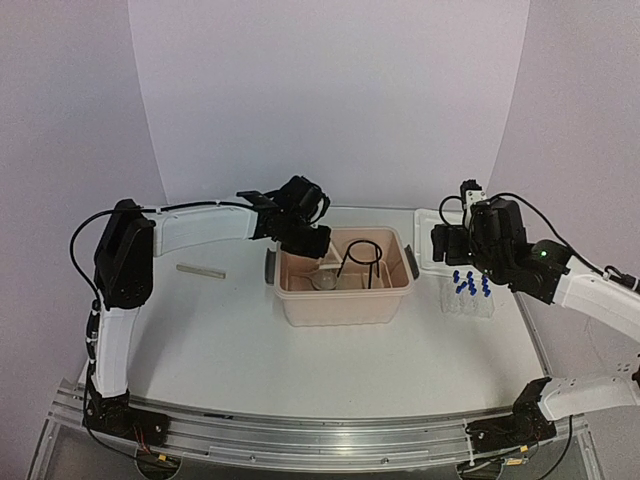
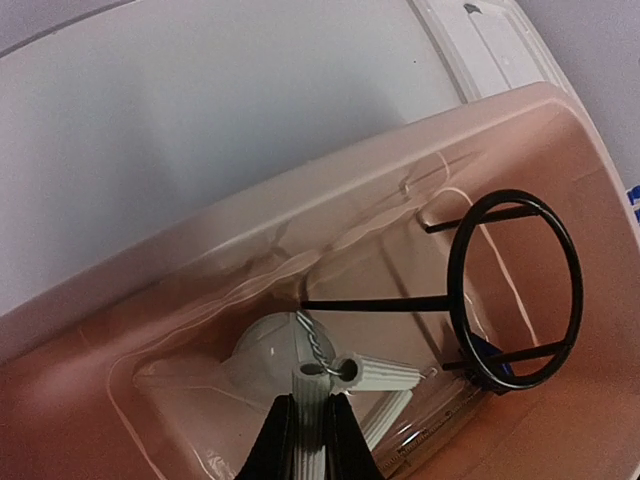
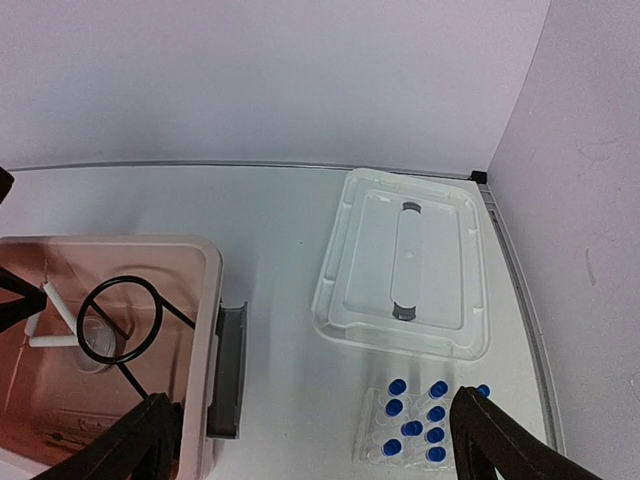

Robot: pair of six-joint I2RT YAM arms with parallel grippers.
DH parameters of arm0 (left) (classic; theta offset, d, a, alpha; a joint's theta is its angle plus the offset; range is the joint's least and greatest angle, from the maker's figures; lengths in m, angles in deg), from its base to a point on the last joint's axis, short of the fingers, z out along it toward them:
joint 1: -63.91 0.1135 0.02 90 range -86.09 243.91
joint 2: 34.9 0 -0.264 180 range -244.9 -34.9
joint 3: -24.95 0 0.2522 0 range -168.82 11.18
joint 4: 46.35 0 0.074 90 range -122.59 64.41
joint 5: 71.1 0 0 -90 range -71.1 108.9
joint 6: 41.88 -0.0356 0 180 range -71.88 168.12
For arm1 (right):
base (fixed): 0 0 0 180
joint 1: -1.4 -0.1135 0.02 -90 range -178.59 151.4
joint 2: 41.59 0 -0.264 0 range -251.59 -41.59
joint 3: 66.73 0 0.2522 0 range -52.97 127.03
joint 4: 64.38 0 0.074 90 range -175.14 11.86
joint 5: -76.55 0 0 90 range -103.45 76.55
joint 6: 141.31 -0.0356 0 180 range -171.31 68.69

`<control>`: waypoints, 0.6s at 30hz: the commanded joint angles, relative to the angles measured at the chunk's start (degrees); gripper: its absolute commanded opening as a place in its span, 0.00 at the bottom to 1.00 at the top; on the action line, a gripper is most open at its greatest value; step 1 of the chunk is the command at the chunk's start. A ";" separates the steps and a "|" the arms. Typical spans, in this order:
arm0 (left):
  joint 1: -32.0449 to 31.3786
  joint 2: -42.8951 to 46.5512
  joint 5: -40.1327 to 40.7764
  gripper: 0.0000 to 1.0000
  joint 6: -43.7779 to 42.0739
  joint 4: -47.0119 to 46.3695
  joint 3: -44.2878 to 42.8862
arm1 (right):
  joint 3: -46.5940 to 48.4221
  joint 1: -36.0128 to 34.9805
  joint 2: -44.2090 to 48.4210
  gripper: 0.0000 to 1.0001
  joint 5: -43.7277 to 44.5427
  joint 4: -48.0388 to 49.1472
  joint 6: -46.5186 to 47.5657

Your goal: Organize the chemistry lab equipment

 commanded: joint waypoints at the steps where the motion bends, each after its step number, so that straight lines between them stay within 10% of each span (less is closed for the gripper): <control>1: 0.31 1.90 0.16 0.00 -1.39 0.27 0.39 | 0.29 0.20 1.02 0.92 1.34 0.53 -0.75; 18: 0.34 -5.43 9.78 0.01 0.04 6.75 -5.77 | 0.29 0.19 1.49 0.91 1.37 0.49 -0.48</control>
